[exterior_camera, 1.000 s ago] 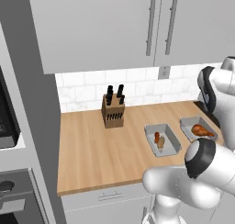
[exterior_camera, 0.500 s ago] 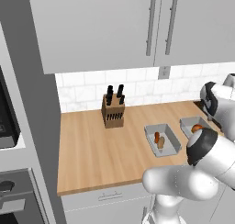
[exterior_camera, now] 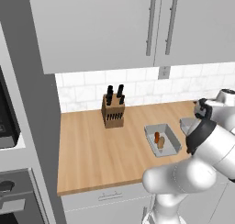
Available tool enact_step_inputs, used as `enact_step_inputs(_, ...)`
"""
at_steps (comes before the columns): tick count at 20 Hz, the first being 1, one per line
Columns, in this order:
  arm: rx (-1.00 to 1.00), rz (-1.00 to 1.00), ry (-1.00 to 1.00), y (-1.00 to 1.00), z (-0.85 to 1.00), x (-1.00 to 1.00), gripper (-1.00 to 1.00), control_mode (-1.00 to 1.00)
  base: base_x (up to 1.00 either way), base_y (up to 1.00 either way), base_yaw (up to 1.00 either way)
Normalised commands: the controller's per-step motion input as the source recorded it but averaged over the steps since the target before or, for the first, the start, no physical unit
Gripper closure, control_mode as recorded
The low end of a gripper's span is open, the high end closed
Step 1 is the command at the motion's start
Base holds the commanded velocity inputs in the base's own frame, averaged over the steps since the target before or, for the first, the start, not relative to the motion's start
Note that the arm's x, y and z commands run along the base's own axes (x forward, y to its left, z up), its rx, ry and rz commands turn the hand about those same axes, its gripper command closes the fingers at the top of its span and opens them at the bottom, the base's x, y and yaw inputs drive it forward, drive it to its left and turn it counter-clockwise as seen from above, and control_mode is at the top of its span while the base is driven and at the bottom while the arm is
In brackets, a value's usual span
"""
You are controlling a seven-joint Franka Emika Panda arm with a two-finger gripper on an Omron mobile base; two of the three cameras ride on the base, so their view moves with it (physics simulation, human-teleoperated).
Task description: Take the meat container that has the chicken drumstick and place it on the second highest rack of the freezer. Then take the vegetable container that has the sweet potato and carrot and place it on the highest rack of the freezer.
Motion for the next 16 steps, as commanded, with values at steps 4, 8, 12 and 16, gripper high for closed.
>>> enact_step_inputs(4, -0.01, -0.07, 0.00, 0.16, -0.47, 0.18, -1.00, -1.00, 0.00, 0.00, 0.00)
enact_step_inputs(8, 0.00, -0.03, 0.00, 0.06, -0.13, 0.21, -1.00, -1.00, 0.00, 0.00, 0.00)
enact_step_inputs(12, 0.00, 0.00, 0.00, 0.00, 0.00, 0.24, -1.00, -1.00, 0.00, 0.00, 0.00)
enact_step_inputs(16, 0.00, 0.00, 0.00, 0.00, -0.13, 0.15, -1.00, -1.00, 0.00, 0.00, 0.00)
